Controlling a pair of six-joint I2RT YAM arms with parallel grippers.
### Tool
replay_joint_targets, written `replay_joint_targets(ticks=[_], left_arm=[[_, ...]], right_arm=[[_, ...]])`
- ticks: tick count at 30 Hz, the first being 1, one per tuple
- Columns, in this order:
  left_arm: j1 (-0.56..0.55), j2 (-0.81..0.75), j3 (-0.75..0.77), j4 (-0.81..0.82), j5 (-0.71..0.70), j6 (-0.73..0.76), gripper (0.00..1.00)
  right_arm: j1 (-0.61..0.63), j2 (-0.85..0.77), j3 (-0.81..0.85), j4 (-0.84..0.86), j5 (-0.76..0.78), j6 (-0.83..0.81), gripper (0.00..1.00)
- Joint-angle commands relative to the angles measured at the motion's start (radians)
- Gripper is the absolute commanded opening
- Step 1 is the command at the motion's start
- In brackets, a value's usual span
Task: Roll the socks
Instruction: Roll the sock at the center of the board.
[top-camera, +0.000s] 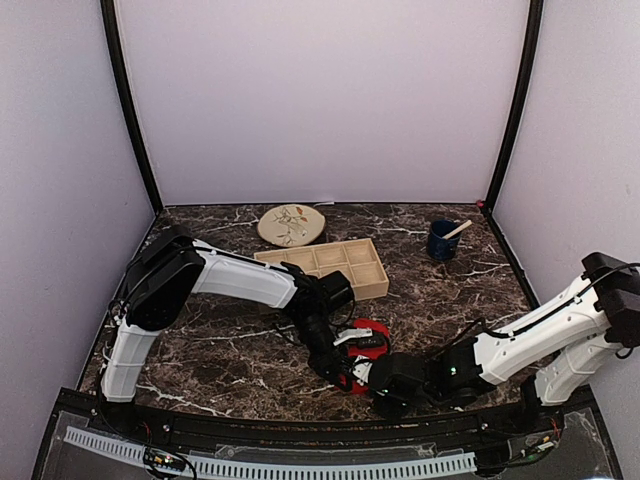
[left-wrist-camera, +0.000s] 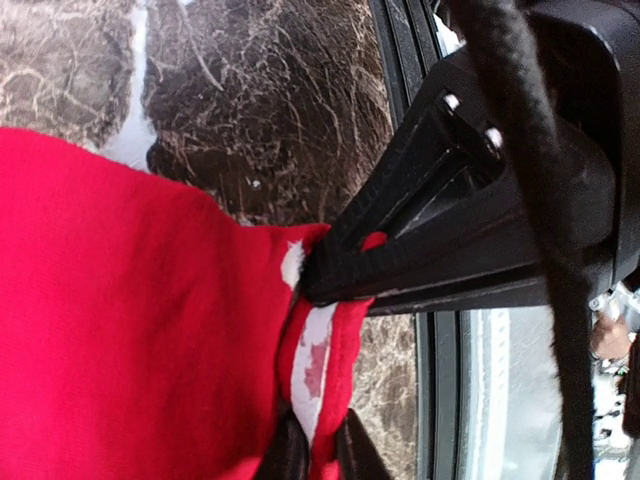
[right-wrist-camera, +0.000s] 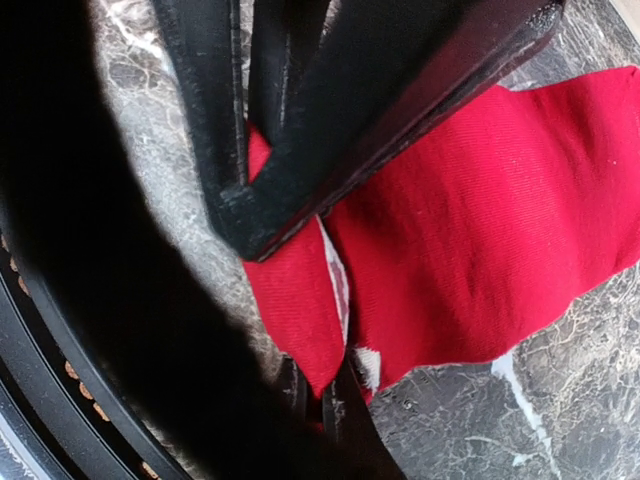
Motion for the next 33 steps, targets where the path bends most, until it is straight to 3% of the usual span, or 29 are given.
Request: replay_joint_targets(ticks=[1, 7, 16, 33], left_arm=[[0.006, 0.026, -0.009, -0.024, -0.084, -0.04, 0.17], [0.009, -0.017, -0.062, 0.037, -0.098, -0.093, 0.26], [0.034, -0.087, -0.143, 0.115, -0.107, -0.147, 0.3], [0.056, -0.101, -0.201, 0.108, -0.226, -0.162, 0.32]], right_arm=[[-0.004, 0.012, 0.017, 0.015, -0.021, 0.005, 0.0], [-0.012, 0.012, 0.014, 0.017, -0.026, 0.011, 0.0], [-0.021, 0.001, 0.008, 0.017, -0.029, 0.014, 0.0], [-0.025, -0.004, 0.005, 0.014, -0.018, 0.026, 0.0]])
